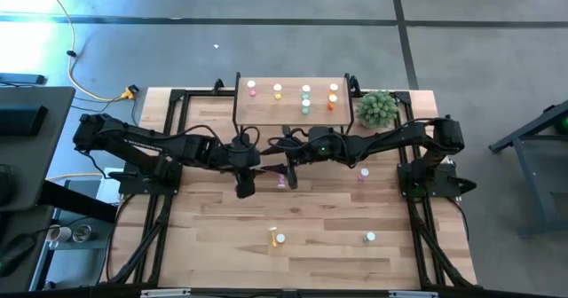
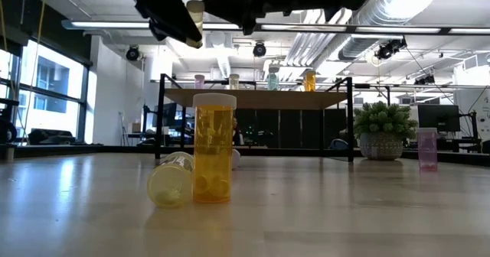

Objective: Pick and place medicine bottles onto shelf by color
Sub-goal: Put the top yellow pill bottle aligned with the other yellow pill bottle on the shelf

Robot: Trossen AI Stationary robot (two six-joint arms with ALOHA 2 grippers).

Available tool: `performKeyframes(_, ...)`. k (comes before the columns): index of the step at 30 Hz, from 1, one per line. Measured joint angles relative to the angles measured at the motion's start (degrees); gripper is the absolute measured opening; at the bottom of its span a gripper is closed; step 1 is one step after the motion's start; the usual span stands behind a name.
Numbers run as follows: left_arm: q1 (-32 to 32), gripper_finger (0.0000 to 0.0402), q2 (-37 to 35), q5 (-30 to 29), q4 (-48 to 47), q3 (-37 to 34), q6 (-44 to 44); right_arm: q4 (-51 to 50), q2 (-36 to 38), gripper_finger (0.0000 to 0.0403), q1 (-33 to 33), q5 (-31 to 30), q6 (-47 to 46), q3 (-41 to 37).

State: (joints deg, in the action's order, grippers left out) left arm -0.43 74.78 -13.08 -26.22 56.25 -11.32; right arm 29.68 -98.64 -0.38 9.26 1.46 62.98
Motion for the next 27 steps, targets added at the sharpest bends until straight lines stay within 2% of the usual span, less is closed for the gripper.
performKeyframes(20, 2.0, 0.0097, 1.8, -0.7, 2.2, 0.0, 4.1, -2.9, 0.4, 0.0195, -1.6, 0.4, -0.3, 0.0)
performKeyframes(22, 2.0, 0.0096, 1.8, -0.7, 1.9, 0.0, 4.1, -6.1, 0.7, 0.0195, -1.9, 0.4, 0.1, 1.9)
performKeyframes(27, 2.2, 0.0096, 1.8, -0.5, -1.1, 0.0, 2.6, -26.2, 1.1, 0.0195, -1.9, -0.1, 3.7, 11.9)
